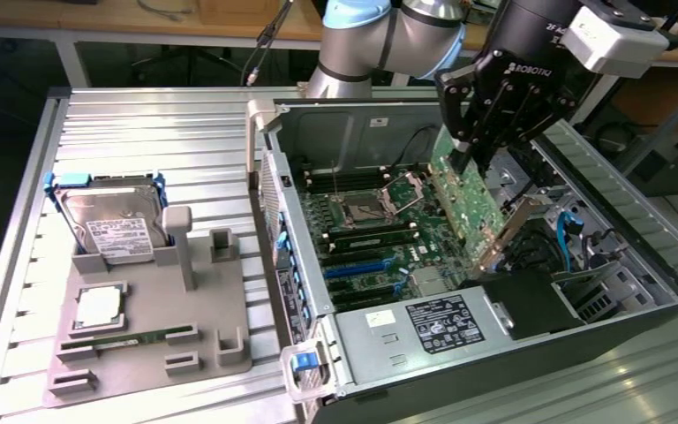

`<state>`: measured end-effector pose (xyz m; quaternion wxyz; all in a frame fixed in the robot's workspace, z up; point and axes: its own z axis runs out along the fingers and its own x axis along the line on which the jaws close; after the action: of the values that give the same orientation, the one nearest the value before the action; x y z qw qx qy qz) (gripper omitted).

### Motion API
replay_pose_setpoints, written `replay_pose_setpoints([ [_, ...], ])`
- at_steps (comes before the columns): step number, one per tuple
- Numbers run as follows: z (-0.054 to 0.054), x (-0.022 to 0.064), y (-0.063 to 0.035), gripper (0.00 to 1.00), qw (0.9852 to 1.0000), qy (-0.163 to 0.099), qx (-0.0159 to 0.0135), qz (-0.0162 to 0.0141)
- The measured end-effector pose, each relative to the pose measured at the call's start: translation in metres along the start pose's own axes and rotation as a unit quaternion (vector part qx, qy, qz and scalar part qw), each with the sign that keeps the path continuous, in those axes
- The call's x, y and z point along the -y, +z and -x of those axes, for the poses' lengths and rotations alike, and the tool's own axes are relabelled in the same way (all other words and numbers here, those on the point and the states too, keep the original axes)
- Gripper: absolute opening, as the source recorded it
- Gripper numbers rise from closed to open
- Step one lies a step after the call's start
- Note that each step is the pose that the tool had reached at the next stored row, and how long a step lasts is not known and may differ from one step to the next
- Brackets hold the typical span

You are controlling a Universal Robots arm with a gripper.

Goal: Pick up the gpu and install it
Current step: 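Insert the gpu into the slot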

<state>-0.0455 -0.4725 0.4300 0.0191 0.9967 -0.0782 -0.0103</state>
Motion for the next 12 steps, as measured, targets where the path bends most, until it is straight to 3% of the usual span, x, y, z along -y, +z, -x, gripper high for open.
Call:
replay_pose_setpoints([
  [4,0.0000,0.0000,0.0000,0.27,0.9997,-0.024,-0.0010,0.0004],
  [7,0.0000,0.0000,0.0000,0.27,0.9977,-0.068,-0.0027,0.0012],
  [9,0.0000,0.0000,0.0000,0.27,0.9955,-0.095,-0.0037,0.0017],
  [11,0.0000,0.0000,0.0000,0.27,0.9955,-0.095,-0.0038,0.0017],
  [12,0.0000,0.0000,0.0000,0.27,0.9962,-0.087,-0.0035,0.0016],
])
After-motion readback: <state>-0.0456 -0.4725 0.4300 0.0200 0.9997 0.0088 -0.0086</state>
